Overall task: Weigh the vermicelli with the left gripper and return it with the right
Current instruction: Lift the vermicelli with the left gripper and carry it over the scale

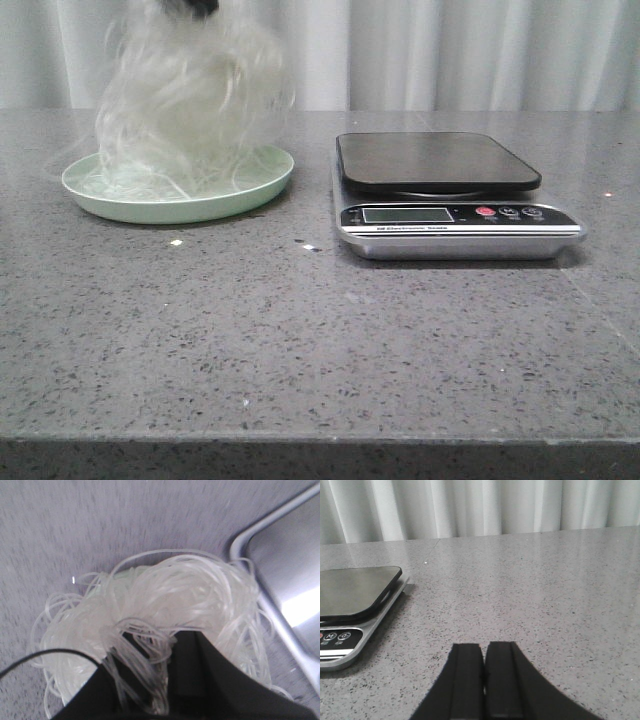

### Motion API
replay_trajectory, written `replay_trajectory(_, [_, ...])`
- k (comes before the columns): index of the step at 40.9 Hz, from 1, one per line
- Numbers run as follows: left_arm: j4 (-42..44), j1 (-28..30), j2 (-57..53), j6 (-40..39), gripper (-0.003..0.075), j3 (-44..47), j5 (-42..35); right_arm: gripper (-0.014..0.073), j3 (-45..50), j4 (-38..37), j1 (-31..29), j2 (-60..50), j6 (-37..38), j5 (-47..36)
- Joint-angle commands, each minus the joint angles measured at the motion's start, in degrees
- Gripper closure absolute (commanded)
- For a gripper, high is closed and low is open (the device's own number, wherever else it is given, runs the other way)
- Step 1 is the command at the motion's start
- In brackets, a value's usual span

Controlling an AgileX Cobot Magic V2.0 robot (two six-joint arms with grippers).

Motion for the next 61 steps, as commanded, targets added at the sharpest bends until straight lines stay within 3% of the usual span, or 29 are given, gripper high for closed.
replay_trajectory(1, [-4.22, -0.58, -4.23, -0.5, 0.0576, -6.19, -0.22, 0.0444, -0.45, -0.87, 0.06, -0.99, -0.21, -4.75])
replay_trajectory(15, [-4.53, -8.55, -4.28, -0.5, 0.0576, -18.75, -1.68, 0.0444, -0.45, -0.87, 0.06, -0.99, -0.21, -4.75])
replay_trajectory(31, [-4.33, -17.7, -1.41, -0.5, 0.0576, -19.18, -8.65, 0.0444, -0.45, -0.87, 0.06, -0.99, -0.21, -4.75])
replay_trajectory(61, [-3.89, -19.12, 14.22, -0.5, 0.0575, -19.18, -0.24, 0.0444, -0.45, -0.87, 0.06, -0.99, -0.21, -4.75])
